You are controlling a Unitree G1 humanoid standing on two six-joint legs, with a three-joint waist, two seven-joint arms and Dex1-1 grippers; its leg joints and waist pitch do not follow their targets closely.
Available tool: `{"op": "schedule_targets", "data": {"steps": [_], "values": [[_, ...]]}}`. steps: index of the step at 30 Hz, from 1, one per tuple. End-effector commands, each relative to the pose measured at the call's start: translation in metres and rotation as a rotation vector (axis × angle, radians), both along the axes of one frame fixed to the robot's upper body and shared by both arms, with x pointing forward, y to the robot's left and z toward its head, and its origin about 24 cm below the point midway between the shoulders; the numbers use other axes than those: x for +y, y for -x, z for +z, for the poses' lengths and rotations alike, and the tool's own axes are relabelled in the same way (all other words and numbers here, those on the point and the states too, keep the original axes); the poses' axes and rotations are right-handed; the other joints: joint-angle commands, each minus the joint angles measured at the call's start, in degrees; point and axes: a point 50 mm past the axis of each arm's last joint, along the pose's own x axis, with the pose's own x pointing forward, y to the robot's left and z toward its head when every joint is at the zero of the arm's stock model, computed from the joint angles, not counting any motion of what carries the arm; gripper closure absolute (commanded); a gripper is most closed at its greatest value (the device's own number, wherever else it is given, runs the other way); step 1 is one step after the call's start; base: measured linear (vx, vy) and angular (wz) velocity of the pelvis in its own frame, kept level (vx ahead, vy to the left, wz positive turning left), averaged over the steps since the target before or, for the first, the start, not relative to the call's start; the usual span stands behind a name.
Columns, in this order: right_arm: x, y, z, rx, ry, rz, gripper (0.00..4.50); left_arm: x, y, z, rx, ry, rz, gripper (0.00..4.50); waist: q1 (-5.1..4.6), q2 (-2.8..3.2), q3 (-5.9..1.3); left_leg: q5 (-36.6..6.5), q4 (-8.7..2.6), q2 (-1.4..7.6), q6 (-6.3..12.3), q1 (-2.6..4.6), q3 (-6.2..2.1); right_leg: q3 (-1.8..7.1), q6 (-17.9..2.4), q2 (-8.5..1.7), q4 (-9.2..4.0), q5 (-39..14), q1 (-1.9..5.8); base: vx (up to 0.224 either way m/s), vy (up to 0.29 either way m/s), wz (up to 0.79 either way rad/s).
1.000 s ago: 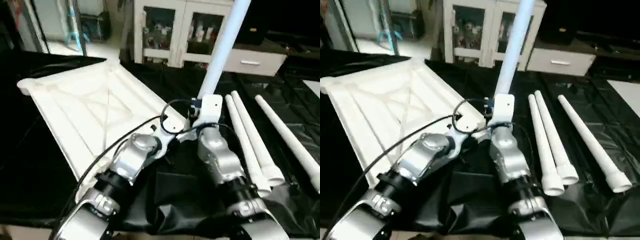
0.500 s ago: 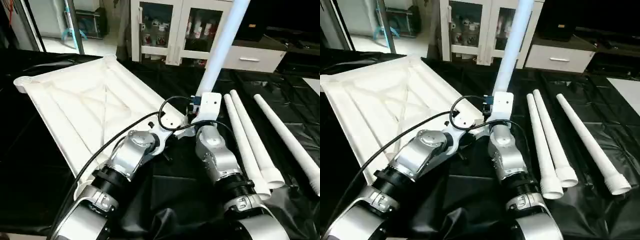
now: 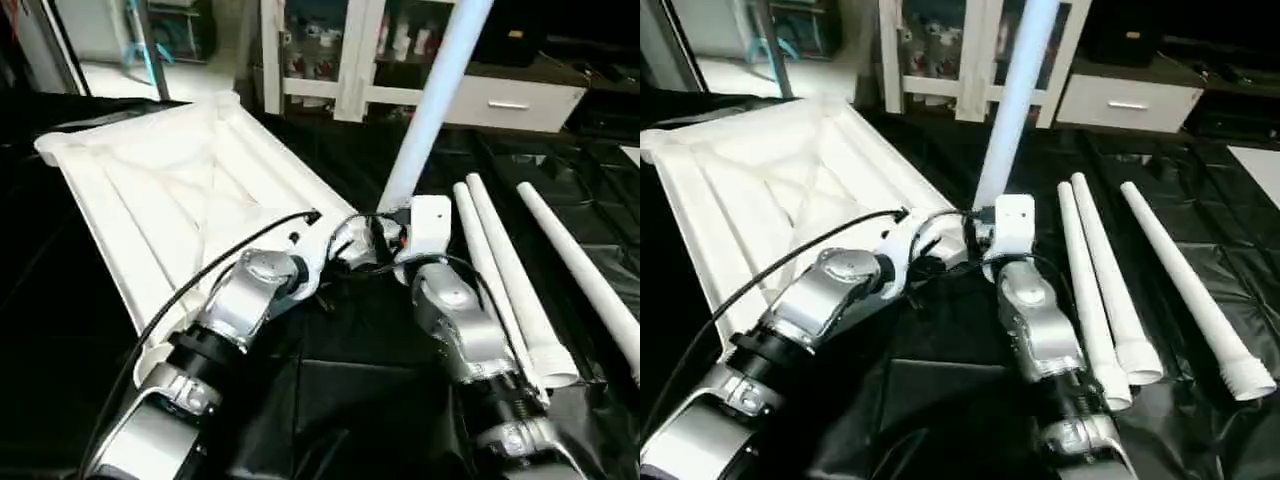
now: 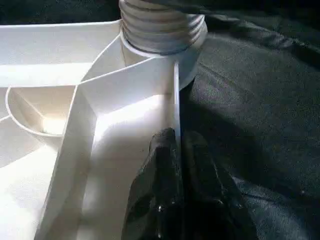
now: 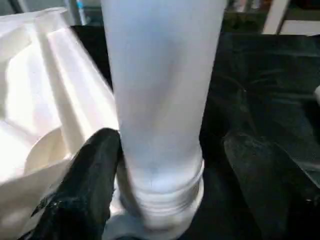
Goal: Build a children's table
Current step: Insert table leg to table base, then rotate leg to tighten
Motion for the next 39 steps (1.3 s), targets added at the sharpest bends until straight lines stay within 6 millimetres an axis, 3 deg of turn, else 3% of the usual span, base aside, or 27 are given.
{"op": "schedule_targets", "data": {"steps": [1,4,6,9,12,13,18,23,30,34,36,39], "values": [[-0.007,0.008,0.006,-0.004,-0.007,0.07,0.57,0.008,-0.002,0.009,-0.039,0.002,-0.015,4.5,0.32,0.81,-4.16,-7.9,-3.61,4.11,1.78,1.7,-1.57,3.35,-11.7,-4.36,-2.19,1.2,3.42,0.0,0.0,0.0],[-0.017,0.019,0.012,0.0,-0.005,0.146,0.29,0.011,0.002,0.007,-0.02,0.001,-0.072,4.5,0.24,0.71,-4.05,-10.6,-3.86,4.22,0.75,1.71,-1.61,3.45,-10.8,-4.37,-2.54,-2.7,3.42,0.0,0.0,0.0],[-0.024,0.025,0.015,0.002,0.008,0.194,0.18,0.013,0.008,0.005,-0.005,0.009,-0.144,4.5,0.34,1.01,-4.01,-11.0,-3.84,4.25,0.34,1.77,-1.63,3.47,-10.8,-4.53,-2.58,-4.0,3.29,0.0,0.0,0.0],[-0.048,0.037,0.023,-0.008,0.054,0.371,0.04,0.025,0.026,-0.003,0.091,-0.002,-0.292,4.5,0.63,1.17,-3.97,-13.0,-3.83,4.46,-0.38,2.02,-1.45,3.52,-10.3,-4.51,-2.76,-6.0,3.15,0.0,0.0,0.0],[-0.054,0.041,0.026,-0.012,0.056,0.437,0.04,0.028,0.03,-0.005,0.108,-0.016,-0.326,4.5,1.04,1.39,-3.97,-13.9,-3.66,4.32,-0.33,2.16,-1.25,3.5,-10.9,-4.51,-2.88,-7.2,2.88,0.0,0.0,0.0],[-0.062,0.047,0.027,-0.003,0.063,0.512,0.04,0.031,0.034,-0.006,0.13,-0.009,-0.362,4.5,1.07,1.21,-3.88,-13.9,-3.66,4.46,-0.37,2.2,-1.22,3.55,-11.0,-4.48,-2.88,-7.3,2.8,0.0,0.0,0.0],[-0.081,0.06,0.022,0.077,0.07,0.704,0.04,0.033,0.048,-0.004,0.162,0.005,-0.496,4.5,1.69,1.17,-4.01,-12.9,-3.41,4.61,0.87,2.06,-1.13,3.49,-11.6,-4.57,-2.69,-7.1,3.13,0.0,0.0,0.0],[-0.079,0.062,0.014,0.125,0.088,0.806,0.04,0.029,0.052,-0.003,0.173,0.008,-0.537,4.5,2.22,1.1,-3.88,-13.6,-3.2,4.59,1.04,2.22,-1.06,3.48,-12.1,-4.76,-2.95,-10.4,2.79,0.0,0.0,0.0],[-0.074,0.061,0.014,0.126,0.077,0.875,0.04,0.029,0.054,-0.003,0.177,0.004,-0.553,4.5,2.31,0.93,-3.67,-18.0,-3.31,4.57,-0.65,2.29,-1.39,3.49,-9.6,-4.96,-3.76,-19.0,2.53,0.0,0.0,0.0],[-0.07,0.059,0.008,0.136,0.08,0.903,0.04,0.029,0.055,-0.002,0.178,0.002,-0.555,4.5,2.25,0.8,-3.64,-17.7,-3.37,4.5,-0.62,1.99,-1.52,3.35,-9.5,-4.98,-3.69,-19.6,2.56,0.0,0.0,0.0],[-0.068,0.058,0.004,0.144,0.09,0.914,0.04,0.029,0.056,-0.002,0.178,0.002,-0.555,4.5,2.37,0.7,-3.7,-18.0,-3.3,4.55,-0.72,2.32,-1.48,3.4,-9.4,-5.01,-3.79,-20.1,2.39,0.0,0.0,0.0],[-0.066,0.058,-0.002,0.161,0.125,0.934,0.38,0.029,0.057,-0.002,0.178,0.001,-0.553,4.5,2.37,0.77,-3.81,-17.0,-3.32,4.59,-0.7,2.14,-1.5,3.37,-9.9,-4.87,-3.39,-17.9,2.52,0.0,0.0,0.0]]}}
